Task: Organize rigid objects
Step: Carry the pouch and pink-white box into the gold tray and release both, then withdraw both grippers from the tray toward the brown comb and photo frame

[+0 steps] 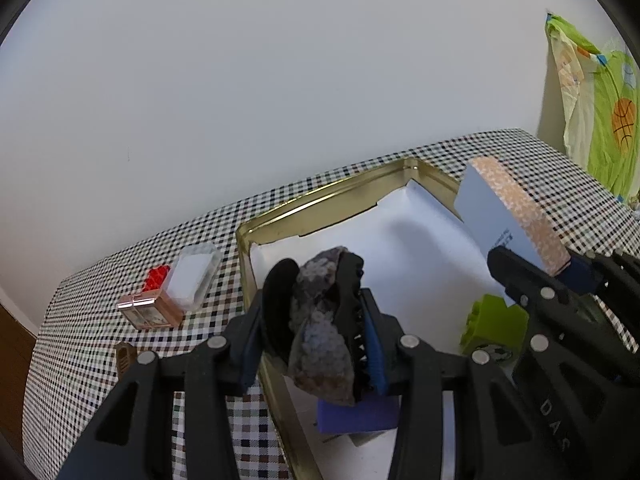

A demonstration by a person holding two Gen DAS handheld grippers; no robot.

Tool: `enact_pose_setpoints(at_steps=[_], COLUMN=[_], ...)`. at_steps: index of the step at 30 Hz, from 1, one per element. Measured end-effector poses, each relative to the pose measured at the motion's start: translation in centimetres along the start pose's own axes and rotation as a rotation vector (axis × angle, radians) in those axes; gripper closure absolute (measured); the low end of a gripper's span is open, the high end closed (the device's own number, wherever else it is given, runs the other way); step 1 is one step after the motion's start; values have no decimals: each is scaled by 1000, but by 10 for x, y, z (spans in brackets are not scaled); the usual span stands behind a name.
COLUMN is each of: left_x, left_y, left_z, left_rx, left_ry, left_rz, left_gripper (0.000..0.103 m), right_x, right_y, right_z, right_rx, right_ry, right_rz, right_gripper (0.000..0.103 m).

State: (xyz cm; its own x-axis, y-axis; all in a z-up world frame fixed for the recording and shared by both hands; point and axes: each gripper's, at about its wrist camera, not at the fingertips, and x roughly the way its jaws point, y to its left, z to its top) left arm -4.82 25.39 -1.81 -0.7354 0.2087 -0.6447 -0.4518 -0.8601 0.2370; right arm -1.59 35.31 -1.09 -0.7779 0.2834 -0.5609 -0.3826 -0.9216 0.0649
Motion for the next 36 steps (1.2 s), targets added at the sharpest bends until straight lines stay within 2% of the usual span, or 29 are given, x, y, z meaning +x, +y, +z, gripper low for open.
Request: enact_pose_setpoints(at_steps=[2,5,7,8,11,13,15,17,20,24,29,32,36], left_x=[1,0,0,-1,-8,-11,-15,-17,-23,-28,-32,-32,-29], left_y=[0,5,9,12,20,27,33,34,35,41,47,53,66], left_z=[1,2,3,4,6,6,5,4,1,-2,-9,-16,-29], left_rx=[-1,-27,-57,-72,-127,-163,-182,-182,-176,-184,-186,-187,-212], left_ry=[11,5,1,-5,-29,-56,-78,-79,-92,-107,-133,-146,-163], left_rz=[-9,-4,3,-4,-13,-6,-22,-25,-19,-21,-13,21,56], left_gripper=[55,40,26,25,12,0,0,0,0,0,0,0,0], right_x=[-1,-2,-2,-5,-16,-24,-34,-42,-50,-55,-65,-69,-65], right_y=[-1,-3,-8,-12,-23,-30,-36,-40,-40,-35,-21,-15,-10], right_z=[0,0,1,2,2,2,1,0,-2,-5,-7,-9,-10], right_rx=[5,13,39,61,115,153,198,227,230,211,182,180,171], right_ry=[-8,-13,-16,-28,-83,-125,-175,-229,-264,-292,-376,-422,-421], right_rz=[8,-4,-3,1,-5,-3,15,17,8,-12,-55,-79,-97], right_gripper=[74,73,69,67,50,32,19,19,19,19,19,19,19])
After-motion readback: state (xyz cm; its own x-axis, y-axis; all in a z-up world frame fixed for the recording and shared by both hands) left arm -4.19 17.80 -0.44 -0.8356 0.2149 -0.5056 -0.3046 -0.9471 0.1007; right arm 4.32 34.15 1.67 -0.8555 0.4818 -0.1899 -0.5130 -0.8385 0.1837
